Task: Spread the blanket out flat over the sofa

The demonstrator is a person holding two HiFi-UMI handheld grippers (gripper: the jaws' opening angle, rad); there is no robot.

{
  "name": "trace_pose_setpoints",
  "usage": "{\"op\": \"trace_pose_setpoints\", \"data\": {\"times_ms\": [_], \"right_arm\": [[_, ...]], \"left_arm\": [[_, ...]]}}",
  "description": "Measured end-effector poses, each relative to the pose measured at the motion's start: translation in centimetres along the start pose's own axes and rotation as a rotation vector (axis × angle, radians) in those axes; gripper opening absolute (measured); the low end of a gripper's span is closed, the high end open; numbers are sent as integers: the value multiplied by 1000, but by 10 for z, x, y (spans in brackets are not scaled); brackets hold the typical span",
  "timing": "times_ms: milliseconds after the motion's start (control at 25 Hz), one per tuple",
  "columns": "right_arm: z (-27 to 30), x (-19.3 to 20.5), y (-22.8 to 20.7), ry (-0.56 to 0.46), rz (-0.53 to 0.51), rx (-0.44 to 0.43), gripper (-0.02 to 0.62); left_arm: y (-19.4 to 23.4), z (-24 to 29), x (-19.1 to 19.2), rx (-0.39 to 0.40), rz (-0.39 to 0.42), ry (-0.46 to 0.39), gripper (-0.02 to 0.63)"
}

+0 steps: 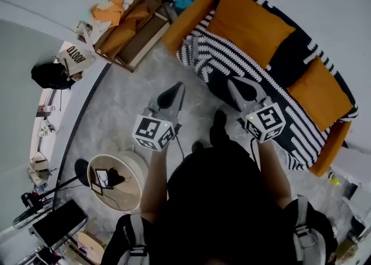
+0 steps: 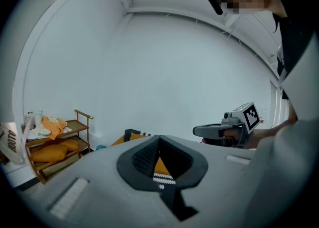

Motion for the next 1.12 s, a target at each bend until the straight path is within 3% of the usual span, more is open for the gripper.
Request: {"op": "trace_pose_setpoints", "data": {"times_ms": [280,640,880,1120], "right_arm": [[37,4,-59,30,30,-59,3],[69,16,-64,74,45,-94,3],[95,17,-72,92,37,-47,3],[143,13,-86,110,40,49,3]], "left_arm": [[12,64,7,-28,-41,47,11],[44,79,22,-57,-116,62,11],[85,103,31,-22,-112,87,11],[149,148,38,82,-107,133,12]]}}
Point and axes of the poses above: the fingertips, and each gripper's own axes: z forward along the fingers, y to its left, x out of its underside, the point moved 2 cm from there along -z, backward along the fingers, and after that the axes turned 11 degrees about x, right-handed, at the moved point
